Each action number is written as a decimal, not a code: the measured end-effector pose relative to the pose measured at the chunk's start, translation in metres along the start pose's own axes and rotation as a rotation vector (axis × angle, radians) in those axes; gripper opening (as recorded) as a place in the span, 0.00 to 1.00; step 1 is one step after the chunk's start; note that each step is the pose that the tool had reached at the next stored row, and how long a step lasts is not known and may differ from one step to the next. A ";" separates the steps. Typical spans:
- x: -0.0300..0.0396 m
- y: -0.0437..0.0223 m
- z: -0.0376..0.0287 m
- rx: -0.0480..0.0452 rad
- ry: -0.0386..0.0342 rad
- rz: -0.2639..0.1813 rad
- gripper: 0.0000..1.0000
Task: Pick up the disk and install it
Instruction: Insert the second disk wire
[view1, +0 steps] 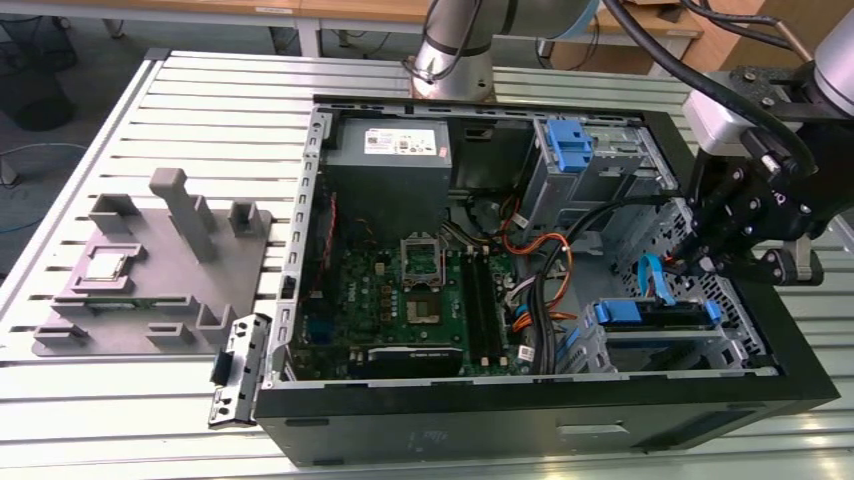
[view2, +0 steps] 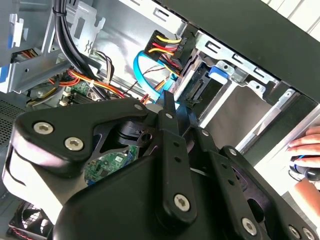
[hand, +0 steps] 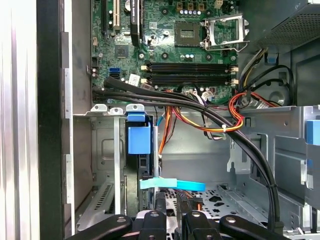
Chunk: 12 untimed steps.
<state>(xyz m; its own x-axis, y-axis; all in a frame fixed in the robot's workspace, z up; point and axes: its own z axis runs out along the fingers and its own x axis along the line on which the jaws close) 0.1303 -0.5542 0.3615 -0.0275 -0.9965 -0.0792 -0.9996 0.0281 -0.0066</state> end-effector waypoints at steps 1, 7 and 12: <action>0.0000 0.0000 0.0000 0.0000 0.0000 0.000 0.24; -0.0021 0.0001 0.0003 0.0000 -0.0001 0.000 0.24; -0.0055 0.0001 0.0008 0.0000 -0.0005 0.000 0.24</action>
<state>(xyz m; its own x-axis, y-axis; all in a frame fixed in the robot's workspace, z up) 0.1303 -0.5487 0.3611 -0.0275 -0.9964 -0.0797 -0.9996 0.0281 -0.0066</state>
